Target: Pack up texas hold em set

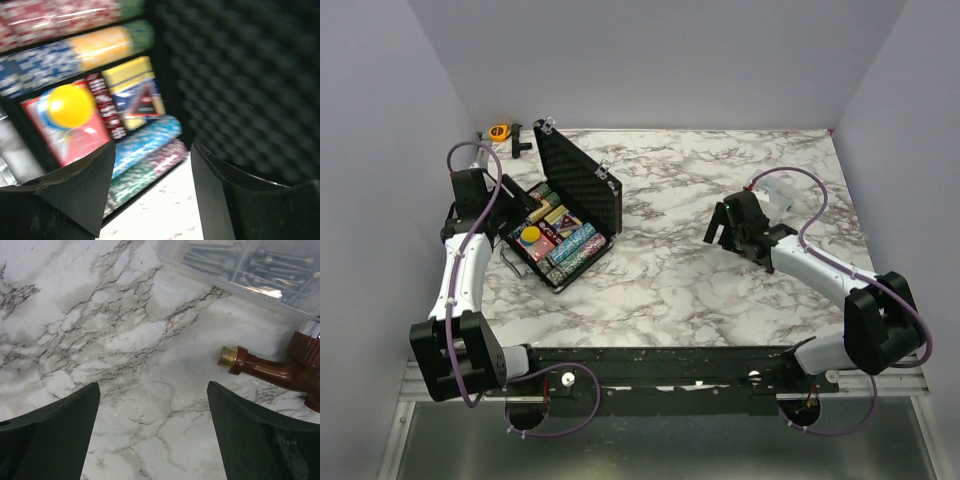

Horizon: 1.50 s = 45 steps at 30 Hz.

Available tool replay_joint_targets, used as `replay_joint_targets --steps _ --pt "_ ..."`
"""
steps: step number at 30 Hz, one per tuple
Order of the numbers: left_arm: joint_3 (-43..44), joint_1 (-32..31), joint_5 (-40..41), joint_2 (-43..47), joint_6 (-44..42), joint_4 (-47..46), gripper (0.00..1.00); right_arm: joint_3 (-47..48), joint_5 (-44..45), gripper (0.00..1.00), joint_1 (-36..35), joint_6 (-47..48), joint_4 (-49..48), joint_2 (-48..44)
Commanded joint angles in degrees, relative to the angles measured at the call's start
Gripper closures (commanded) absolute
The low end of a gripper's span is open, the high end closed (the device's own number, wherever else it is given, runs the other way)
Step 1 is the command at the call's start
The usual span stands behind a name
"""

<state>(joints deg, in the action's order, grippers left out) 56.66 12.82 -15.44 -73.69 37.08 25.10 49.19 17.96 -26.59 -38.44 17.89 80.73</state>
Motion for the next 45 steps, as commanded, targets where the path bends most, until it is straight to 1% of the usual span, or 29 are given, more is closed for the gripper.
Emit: replay_joint_targets --steps 1,3,5,7,8,12,14,16,19,21,24,31,33,37,40,42,45 --pt "2.8 -4.1 -20.2 3.3 -3.2 -12.4 0.39 -1.0 -8.0 0.09 0.2 3.7 -3.4 0.5" --pt "5.5 -7.9 -22.7 3.7 -5.2 -13.0 0.38 -2.1 -12.1 0.09 0.2 4.5 -5.7 -0.2" --pt "9.4 -11.8 -21.8 4.1 -7.3 -12.4 0.35 -2.9 -15.6 0.08 0.2 5.1 -7.5 -1.1" --pt "13.1 -15.3 -20.9 3.3 -7.5 -12.0 0.33 -3.4 -16.7 0.05 0.2 5.5 -8.3 -2.0" --pt "14.8 -15.9 -20.9 2.3 -6.8 -11.9 0.33 -3.5 -16.6 0.01 0.2 5.7 -8.3 -2.2" --pt "22.7 -17.1 -20.5 -4.0 -2.7 -11.6 0.32 -3.6 -16.2 0.00 0.2 5.8 -7.9 -3.1" --pt "26.0 -17.3 -17.7 -7.4 0.3 -10.2 0.32 -3.8 -16.5 0.00 0.2 6.0 -8.2 -3.4" --pt "29.6 -17.4 -14.1 -10.9 3.5 -6.5 0.32 -3.9 -16.3 0.00 0.2 6.0 -8.2 -3.6" --pt "35.0 -17.6 -3.2 -15.0 8.5 3.3 0.32 -4.0 -14.6 0.00 0.2 5.6 -7.8 -3.9" --pt "35.8 -17.6 0.0 -16.7 11.9 5.0 0.30 -3.9 -14.0 0.00 0.2 5.5 -7.6 -3.9" --pt "36.7 -17.6 0.6 -18.9 15.2 5.9 0.26 -3.8 -13.9 0.00 0.2 5.4 -7.7 -4.0" --pt "36.9 -17.6 7.0 -20.6 19.3 8.7 0.26 -3.9 -13.5 0.00 0.3 5.2 -7.6 -3.9" --pt "36.1 -17.6 6.3 -21.3 19.8 7.6 0.25 -3.9 -13.4 0.00 0.2 5.2 -7.7 -3.8" --pt "37.9 -17.4 3.4 -24.9 18.9 8.4 0.27 -3.9 -13.0 0.00 0.2 4.8 -7.7 -3.8" --pt "40.1 -17.0 3.3 -27.1 16.3 12.1 0.29 -4.4 -12.2 0.01 0.2 4.9 -8.0 -4.9" --pt "39.3 -16.5 2.9 -27.4 14.8 13.1 0.31 -5.2 -11.6 0.01 0.2 4.8 -8.8 -6.2" --pt "35.8 -15.8 2.5 -26.5 12.8 13.4 0.33 -6.2 -11.1 0.01 0.2 4.6 -10.1 -8.2"
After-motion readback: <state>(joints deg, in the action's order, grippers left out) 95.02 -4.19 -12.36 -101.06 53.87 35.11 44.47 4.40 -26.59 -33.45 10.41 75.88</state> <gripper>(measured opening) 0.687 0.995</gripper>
